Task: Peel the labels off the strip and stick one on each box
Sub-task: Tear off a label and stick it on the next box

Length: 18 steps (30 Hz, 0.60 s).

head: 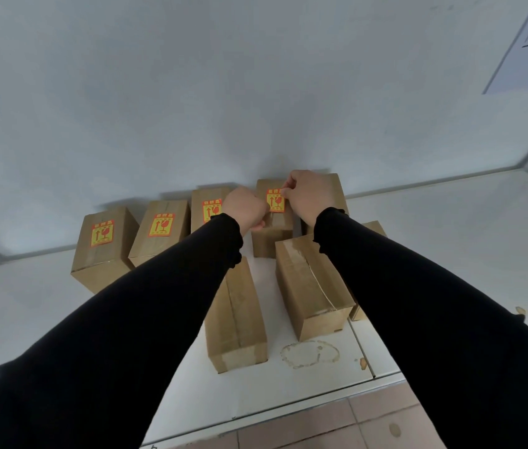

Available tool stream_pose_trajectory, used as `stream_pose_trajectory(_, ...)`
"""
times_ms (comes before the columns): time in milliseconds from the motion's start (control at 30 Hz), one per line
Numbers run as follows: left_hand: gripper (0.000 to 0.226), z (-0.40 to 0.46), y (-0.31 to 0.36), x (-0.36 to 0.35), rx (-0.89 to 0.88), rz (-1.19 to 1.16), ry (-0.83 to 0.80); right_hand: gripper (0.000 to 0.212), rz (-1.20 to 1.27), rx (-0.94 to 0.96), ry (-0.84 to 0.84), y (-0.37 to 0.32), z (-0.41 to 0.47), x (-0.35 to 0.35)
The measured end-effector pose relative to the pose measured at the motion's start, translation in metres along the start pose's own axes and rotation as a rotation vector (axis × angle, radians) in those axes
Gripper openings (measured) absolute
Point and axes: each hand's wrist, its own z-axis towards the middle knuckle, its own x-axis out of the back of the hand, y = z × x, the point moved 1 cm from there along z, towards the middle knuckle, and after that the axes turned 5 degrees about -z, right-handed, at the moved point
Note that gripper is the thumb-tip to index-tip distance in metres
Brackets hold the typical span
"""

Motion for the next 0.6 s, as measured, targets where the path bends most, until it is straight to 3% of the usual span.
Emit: stream_pose_trajectory(600, 0.022, -0.0062, -0.0035, 0.002, 0.012, -0.01, -0.021, 0.005, -0.099, 0.082, 0.003, -0.0086, -0.0005, -0.0107)
